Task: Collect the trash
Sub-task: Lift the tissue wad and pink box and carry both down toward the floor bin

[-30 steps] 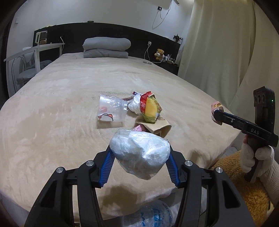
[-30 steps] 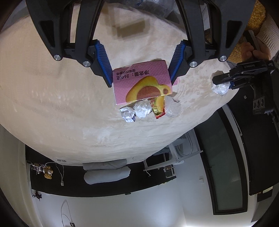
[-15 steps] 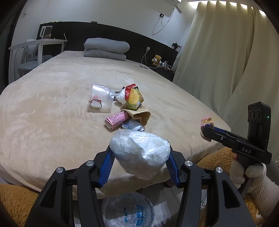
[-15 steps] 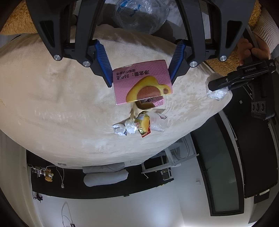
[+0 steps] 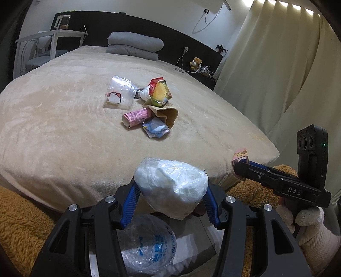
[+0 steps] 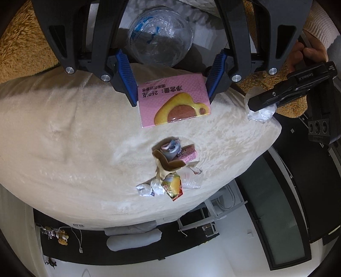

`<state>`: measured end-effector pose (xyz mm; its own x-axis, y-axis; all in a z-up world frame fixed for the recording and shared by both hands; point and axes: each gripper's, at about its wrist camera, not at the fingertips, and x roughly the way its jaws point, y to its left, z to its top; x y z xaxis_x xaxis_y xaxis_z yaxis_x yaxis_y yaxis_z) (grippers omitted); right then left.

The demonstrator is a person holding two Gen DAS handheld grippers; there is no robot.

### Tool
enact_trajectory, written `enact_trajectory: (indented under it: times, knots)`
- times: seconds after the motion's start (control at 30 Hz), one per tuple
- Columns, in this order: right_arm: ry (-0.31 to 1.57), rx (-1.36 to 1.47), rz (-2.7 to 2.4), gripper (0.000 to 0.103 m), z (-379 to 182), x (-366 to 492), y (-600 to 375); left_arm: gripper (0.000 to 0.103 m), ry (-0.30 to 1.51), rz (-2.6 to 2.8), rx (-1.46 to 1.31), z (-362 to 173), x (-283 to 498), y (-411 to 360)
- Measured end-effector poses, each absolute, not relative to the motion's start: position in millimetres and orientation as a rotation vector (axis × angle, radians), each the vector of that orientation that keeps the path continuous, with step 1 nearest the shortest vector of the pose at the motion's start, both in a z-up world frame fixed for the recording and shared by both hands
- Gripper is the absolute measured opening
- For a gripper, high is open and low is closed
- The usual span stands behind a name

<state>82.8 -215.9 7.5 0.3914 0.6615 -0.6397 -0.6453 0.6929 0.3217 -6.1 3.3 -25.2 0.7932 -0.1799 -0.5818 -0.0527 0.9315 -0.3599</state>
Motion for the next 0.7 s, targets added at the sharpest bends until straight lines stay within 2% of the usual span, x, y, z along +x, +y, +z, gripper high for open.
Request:
enact_trajectory:
  times: [0.23,0.7]
  knots:
    - [1.013,0.106,0.808,0.062,-25.6,88.1,-212.1,0.053,0.744,-0.068,-0.402,-46.8,-5.4,-7.4]
    - [1.374,0.247,0.665,0.062,-96.9,111.4,-211.6,0.053,1.082,-0.032,-0.507,-119.7,20.8,-15.4]
